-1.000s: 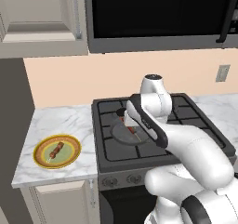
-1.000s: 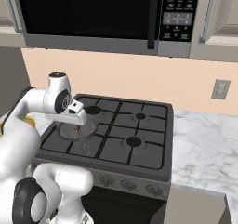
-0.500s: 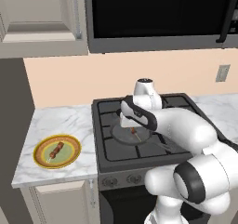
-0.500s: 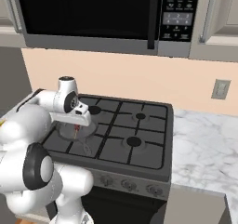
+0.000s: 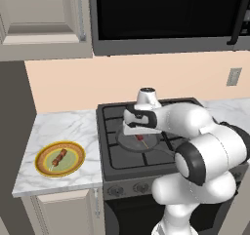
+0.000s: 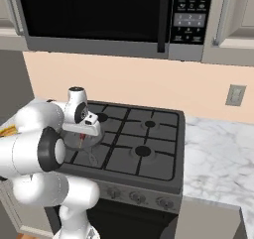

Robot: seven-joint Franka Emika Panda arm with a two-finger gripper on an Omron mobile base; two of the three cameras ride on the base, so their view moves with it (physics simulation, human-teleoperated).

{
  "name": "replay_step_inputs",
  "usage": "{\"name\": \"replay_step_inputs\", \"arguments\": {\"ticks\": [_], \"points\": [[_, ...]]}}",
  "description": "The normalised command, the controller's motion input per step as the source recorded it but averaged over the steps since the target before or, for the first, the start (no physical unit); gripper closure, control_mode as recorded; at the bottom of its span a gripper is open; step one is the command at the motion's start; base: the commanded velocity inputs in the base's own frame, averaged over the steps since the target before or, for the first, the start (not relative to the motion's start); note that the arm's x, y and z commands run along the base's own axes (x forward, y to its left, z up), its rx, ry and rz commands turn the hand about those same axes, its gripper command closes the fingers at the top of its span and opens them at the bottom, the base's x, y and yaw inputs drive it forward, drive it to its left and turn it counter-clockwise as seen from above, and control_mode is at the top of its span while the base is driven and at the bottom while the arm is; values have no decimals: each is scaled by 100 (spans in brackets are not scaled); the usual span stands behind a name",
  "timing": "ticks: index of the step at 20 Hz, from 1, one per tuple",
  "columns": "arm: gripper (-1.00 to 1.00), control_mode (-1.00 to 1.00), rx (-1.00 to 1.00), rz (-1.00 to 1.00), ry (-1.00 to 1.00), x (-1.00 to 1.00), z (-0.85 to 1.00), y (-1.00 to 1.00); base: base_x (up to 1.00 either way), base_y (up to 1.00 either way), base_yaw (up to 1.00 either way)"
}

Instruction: Place the cold items (apple and kiwi) from the fridge in one tupperware on the dining counter. Place the warm items (hot dog and kebab skewer) in the stove area in another tupperware.

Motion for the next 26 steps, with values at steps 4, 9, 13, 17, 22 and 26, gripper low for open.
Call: {"name": "replay_step_inputs", "arguments": {"ticks": [4, 9, 13, 17, 22, 26], "points": [[-100, -100, -1, 0, 0, 30, -22, 18, 0, 0, 0], [100, -100, -4, 0, 0, 22, -19, 29, 0, 0, 0], [100, -100, -1, 0, -3, 1, -10, 7, 0, 0, 0], [100, -100, 0, 0, -12, -29, 2, 0, 0, 0, 0], [100, -100, 0, 0, -19, -66, 32, 0, 0, 0, 0], [100, -100, 0, 3, -16, -80, 70, 0, 0, 0, 0]]}}
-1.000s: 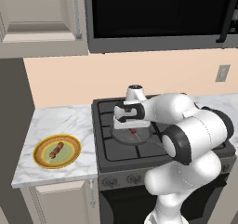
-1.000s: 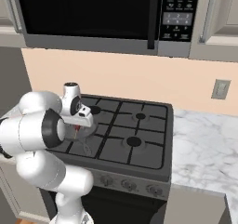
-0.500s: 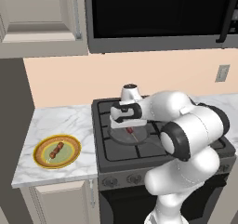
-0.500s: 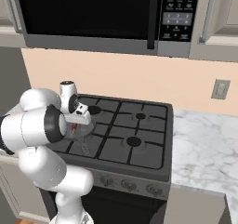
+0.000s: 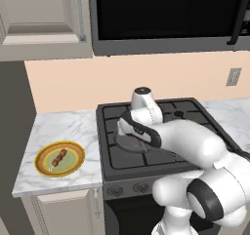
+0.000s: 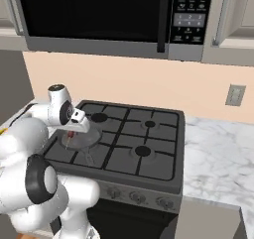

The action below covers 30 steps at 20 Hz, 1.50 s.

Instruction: Place the cold items (apple and kiwi) from the fridge in one tupperware on the dining counter. Place the warm items (hot dog and kebab skewer) in the stove area in another tupperware.

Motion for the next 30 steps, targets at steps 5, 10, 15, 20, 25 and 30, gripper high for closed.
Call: {"name": "replay_step_inputs", "arguments": {"ticks": [5, 10, 15, 20, 25, 30], "points": [[100, -100, 0, 6, -11, -74, 72, 0, 0, 0, 0], [100, -100, 0, 6, -12, -64, 81, 0, 0, 0, 0], [100, -100, 0, 6, -7, -57, 83, 0, 0, 0, 0], [100, -100, 0, 7, -1, -56, 72, 0, 0, 0, 0], [100, -100, 0, 6, -1, -44, 29, 0, 0, 0, 0], [100, -100, 0, 13, 0, -58, 0, 1, 0, 0, 0]]}}
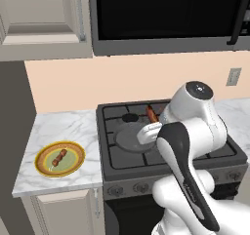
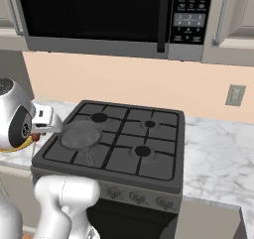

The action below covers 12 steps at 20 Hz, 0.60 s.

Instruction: Place the cold items (apple and kiwi) from the fridge in one tupperware on the dining counter. Place the warm items (hot dog and kebab skewer) in the stove area in another tupperware.

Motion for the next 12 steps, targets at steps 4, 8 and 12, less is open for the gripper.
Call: {"name": "replay_step_inputs", "arguments": {"ticks": [4, 8, 12], "points": [[100, 100, 0, 0, 0, 0, 0, 0, -64, 33, 44], [100, 100, 0, 0, 0, 0, 0, 0, -45, 20, 67], [100, 100, 0, 0, 0, 0, 0, 0, -74, 1, 59]]}}
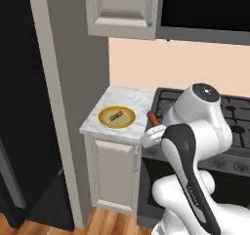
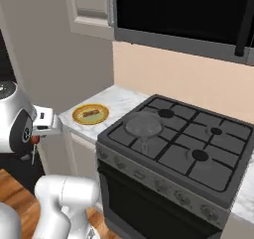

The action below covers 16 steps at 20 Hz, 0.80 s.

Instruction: Place the cold items (apple and kiwi) from the fridge in one tupperware on the dining counter. Place the warm items (hot dog and kebab skewer) in the stove area in another tupperware.

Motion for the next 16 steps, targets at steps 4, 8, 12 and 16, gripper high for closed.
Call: {"name": "replay_step_inputs", "arguments": {"ticks": [4, 8, 12, 16], "points": [[100, 100, 0, 0, 0, 0, 0, 0, -87, 0, 55], [100, 100, 0, 0, 0, 0, 0, 0, -97, 0, 50], [100, 100, 0, 0, 0, 0, 0, 0, -84, 11, 52], [100, 100, 0, 0, 0, 0, 0, 0, -25, 56, 67]]}}
